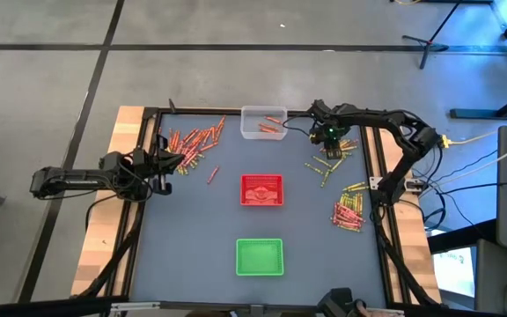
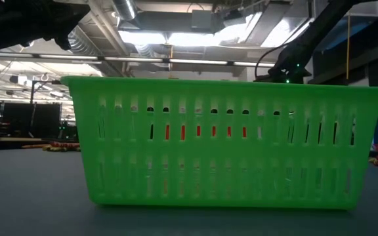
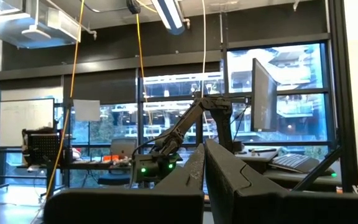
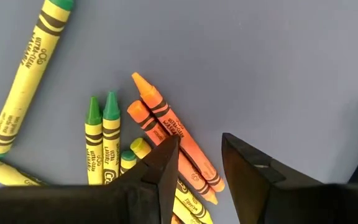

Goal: Sort crayons
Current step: Put the orange crayon into the transparent bin

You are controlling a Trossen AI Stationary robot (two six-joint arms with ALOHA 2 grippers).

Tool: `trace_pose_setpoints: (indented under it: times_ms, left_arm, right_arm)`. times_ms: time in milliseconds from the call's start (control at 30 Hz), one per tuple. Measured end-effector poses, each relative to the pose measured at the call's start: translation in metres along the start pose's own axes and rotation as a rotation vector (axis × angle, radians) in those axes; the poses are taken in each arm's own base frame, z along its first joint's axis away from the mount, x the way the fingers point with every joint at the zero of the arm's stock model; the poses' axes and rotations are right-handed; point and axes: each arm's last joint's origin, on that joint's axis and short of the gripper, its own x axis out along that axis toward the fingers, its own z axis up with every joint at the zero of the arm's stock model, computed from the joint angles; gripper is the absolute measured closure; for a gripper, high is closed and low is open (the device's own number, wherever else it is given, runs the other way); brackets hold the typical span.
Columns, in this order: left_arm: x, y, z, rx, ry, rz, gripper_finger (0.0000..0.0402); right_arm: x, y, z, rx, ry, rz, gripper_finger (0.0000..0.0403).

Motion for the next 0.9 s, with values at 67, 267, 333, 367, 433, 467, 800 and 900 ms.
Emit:
trace_pose_setpoints:
  times_ms: [67,267,333,367,433,467,800,900]
  left_arm:
    - [0.000,0.000,0.000,-0.001,0.000,0.000,0.0401]
    - [0.000,0.000,0.000,-0.001,0.001,0.000,0.0401]
    - [0.000,0.000,0.000,0.000,0.003,0.000,0.0401]
    - [0.000,0.000,0.000,0.000,0.003,-0.001,0.0401]
    - [0.000,0.000,0.000,0.000,0.003,0.000,0.0401]
    - [0.000,0.000,0.000,0.000,0.002,0.000,0.0401]
    - [0.000,0.000,0.000,0.000,0.001,-0.001,0.0401]
    - [0.000,0.000,0.000,0.000,0.000,0.000,0.0401]
  right_arm:
    - [0.000,0.001,0.000,-0.011,-0.007,0.012,0.0276]
    - [0.001,0.007,0.000,-0.001,-0.050,0.116,0.0276]
    - [0.001,0.010,0.003,-0.015,-0.045,0.107,0.0276]
    - [0.001,0.009,0.004,-0.018,-0.034,0.089,0.0276]
    - [0.001,0.010,0.006,-0.024,-0.033,0.071,0.0276]
    - [0.001,0.009,0.007,-0.025,-0.043,0.067,0.0276]
    - [0.001,0.008,0.011,0.015,-0.092,0.072,0.0338]
    - [0.001,0.008,0.011,0.029,-0.096,0.072,0.0381]
